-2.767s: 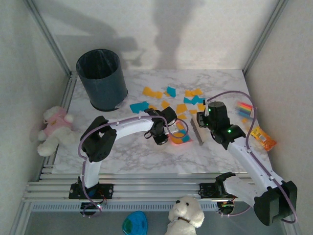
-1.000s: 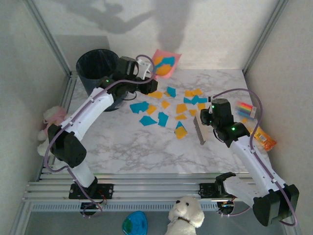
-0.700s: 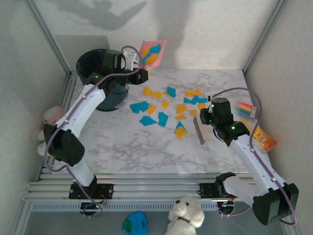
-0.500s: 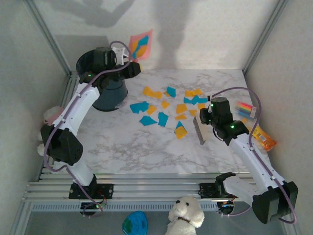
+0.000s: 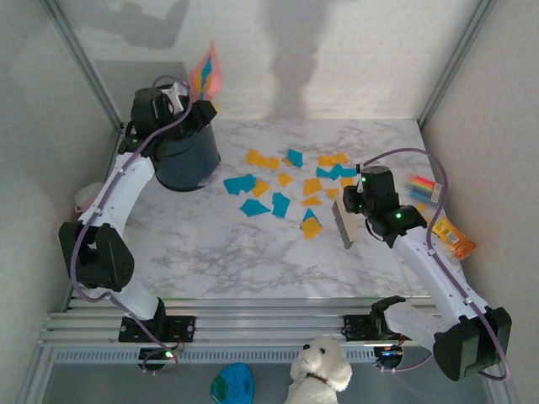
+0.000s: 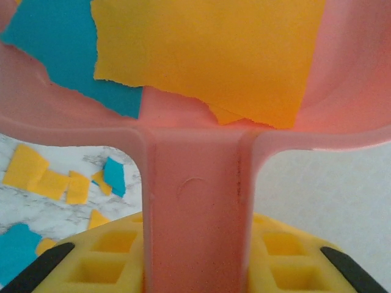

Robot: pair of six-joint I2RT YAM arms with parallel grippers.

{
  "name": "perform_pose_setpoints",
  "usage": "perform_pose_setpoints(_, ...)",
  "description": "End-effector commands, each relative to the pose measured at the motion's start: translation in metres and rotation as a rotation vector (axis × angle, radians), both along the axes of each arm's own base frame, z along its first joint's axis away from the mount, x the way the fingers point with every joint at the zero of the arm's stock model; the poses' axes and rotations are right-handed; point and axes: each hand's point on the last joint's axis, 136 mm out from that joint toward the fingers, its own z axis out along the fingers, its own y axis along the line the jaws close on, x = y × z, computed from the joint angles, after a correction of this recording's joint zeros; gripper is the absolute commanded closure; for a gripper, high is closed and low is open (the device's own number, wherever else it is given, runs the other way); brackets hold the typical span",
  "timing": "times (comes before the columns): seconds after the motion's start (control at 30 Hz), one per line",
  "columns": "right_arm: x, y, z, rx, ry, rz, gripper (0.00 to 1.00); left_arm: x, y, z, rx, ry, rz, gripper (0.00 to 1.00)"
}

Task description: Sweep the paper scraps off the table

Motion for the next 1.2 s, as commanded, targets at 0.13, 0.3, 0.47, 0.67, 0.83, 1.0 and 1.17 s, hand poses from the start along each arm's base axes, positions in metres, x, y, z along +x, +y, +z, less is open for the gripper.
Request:
perform_pose_setpoints(0.13, 0.003, 0.002, 0.014, 0.022, -0.028, 0.002, 1.0, -0.002, 0.015, 0.032, -0.187, -0.044, 0.008, 1.0)
perform_pose_setpoints(0.3, 0.003, 0.001, 0.011, 0.016, -0.024, 0.001, 1.0, 0.001, 0.02, 0.032, -0.294, -0.021, 0.007, 1.0)
perform_pose_setpoints(0.47, 0.003, 0.001, 0.009, 0.016, -0.018, -0.002, 1.0, 0.001, 0.022, 0.037, -0.394, -0.026, -0.004, 1.0)
perform_pose_setpoints(0.67, 0.003, 0.0, 0.007, 0.009, -0.014, -0.003, 1.0, 0.002, 0.025, 0.037, -0.49, -0.011, 0.009, 1.0)
perform_pose_setpoints(0.83, 0.003, 0.0, 0.006, 0.008, -0.01, -0.004, 1.0, 0.001, 0.025, 0.04, -0.578, -0.009, -0.013, 1.0)
perform_pose_setpoints(1.0, 0.003, 0.001, 0.005, 0.007, -0.006, -0.001, 1.0, 0.002, 0.029, 0.037, -0.616, 0.004, 0.009, 1.0)
perform_pose_setpoints(1.17, 0.003, 0.001, 0.004, 0.007, -0.003, -0.002, 1.0, 0.002, 0.04, 0.032, -0.7, 0.02, 0.039, 1.0)
